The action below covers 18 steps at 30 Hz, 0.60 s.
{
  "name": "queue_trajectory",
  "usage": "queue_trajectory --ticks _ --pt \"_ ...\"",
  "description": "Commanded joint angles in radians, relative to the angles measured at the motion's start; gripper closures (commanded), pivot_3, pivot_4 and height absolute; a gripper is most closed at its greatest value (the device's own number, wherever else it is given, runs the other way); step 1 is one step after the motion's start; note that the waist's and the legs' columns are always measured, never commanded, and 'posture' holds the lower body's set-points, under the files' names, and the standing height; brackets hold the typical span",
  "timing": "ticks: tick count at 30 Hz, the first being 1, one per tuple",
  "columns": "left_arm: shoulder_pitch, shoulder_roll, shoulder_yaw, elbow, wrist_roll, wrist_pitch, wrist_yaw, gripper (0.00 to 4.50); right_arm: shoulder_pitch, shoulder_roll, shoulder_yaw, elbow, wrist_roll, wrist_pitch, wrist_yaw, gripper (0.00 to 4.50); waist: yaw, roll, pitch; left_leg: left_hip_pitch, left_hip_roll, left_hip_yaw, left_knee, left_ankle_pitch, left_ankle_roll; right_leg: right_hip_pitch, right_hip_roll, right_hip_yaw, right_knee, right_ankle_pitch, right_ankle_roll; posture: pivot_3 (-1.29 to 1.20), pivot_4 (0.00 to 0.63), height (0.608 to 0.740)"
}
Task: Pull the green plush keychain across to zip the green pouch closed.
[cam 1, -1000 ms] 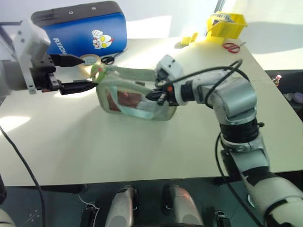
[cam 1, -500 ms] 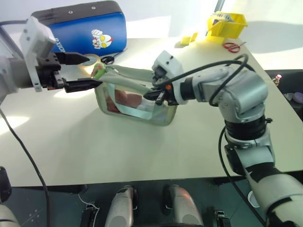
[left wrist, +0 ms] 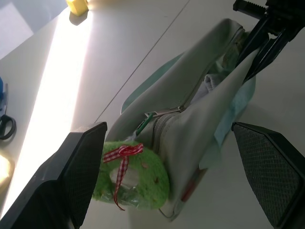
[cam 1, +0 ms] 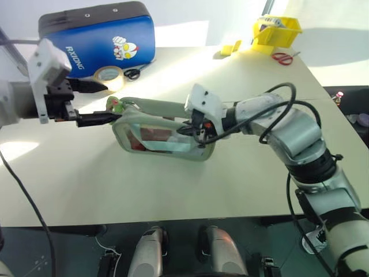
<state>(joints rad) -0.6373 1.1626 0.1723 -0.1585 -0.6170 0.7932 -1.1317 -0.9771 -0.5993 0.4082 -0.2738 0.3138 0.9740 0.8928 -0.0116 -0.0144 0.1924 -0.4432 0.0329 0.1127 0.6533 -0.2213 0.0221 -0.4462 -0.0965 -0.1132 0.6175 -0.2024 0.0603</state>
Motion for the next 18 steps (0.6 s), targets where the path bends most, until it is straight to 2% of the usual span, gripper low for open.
queue_trajectory --ticks 1,5,8,13,15,18 --pt "0.031 0.045 0.020 -0.013 0.033 -0.045 -0.033 0.00 -0.001 -0.033 -0.004 0.024 -0.041 -0.086 0.030 4.47 0.000 0.000 0.000 0.000 0.000 0.000 0.000 0.000 0.000 0.000 0.000 0.000 0.000 0.000 0.000 0.00 0.150 0.740" --pt "0.054 0.052 0.018 0.002 0.057 -0.077 -0.041 0.00 -0.027 -0.047 -0.017 0.059 -0.046 -0.132 0.074 4.47 0.002 0.000 0.000 0.000 0.000 0.000 0.000 0.000 0.000 0.000 0.000 0.000 0.000 0.000 -0.001 0.00 0.150 0.740" --pt "0.035 0.036 0.006 0.023 0.069 -0.091 -0.035 0.00 -0.045 -0.050 -0.035 0.056 -0.015 -0.101 0.110 3.43 0.001 0.000 0.000 0.000 0.000 0.000 0.000 0.000 0.000 0.000 0.000 0.000 -0.001 0.000 -0.001 0.00 0.150 0.740" --pt "0.031 0.032 0.004 0.050 0.087 -0.114 -0.043 0.00 -0.083 -0.088 -0.096 0.037 0.042 -0.035 0.165 0.88 0.001 0.000 0.000 -0.001 0.000 0.000 0.000 0.000 0.000 0.000 0.000 0.000 0.000 0.000 -0.001 0.00 0.150 0.740" --pt "0.045 0.040 0.017 0.075 0.099 -0.128 -0.047 0.00 -0.103 -0.125 -0.128 0.057 0.052 -0.044 0.192 0.04 0.001 0.000 0.000 -0.001 0.000 0.000 0.000 0.000 0.000 -0.001 0.000 0.000 0.000 0.000 0.000 0.00 0.150 0.740" --pt "0.060 0.048 0.037 0.136 0.119 -0.150 -0.051 0.00 -0.111 -0.184 -0.174 0.068 0.071 -0.070 0.238 0.04 0.001 0.000 0.000 -0.001 0.000 0.001 0.000 0.000 0.000 -0.001 0.000 0.000 -0.001 0.000 0.000 0.00 0.150 0.740"
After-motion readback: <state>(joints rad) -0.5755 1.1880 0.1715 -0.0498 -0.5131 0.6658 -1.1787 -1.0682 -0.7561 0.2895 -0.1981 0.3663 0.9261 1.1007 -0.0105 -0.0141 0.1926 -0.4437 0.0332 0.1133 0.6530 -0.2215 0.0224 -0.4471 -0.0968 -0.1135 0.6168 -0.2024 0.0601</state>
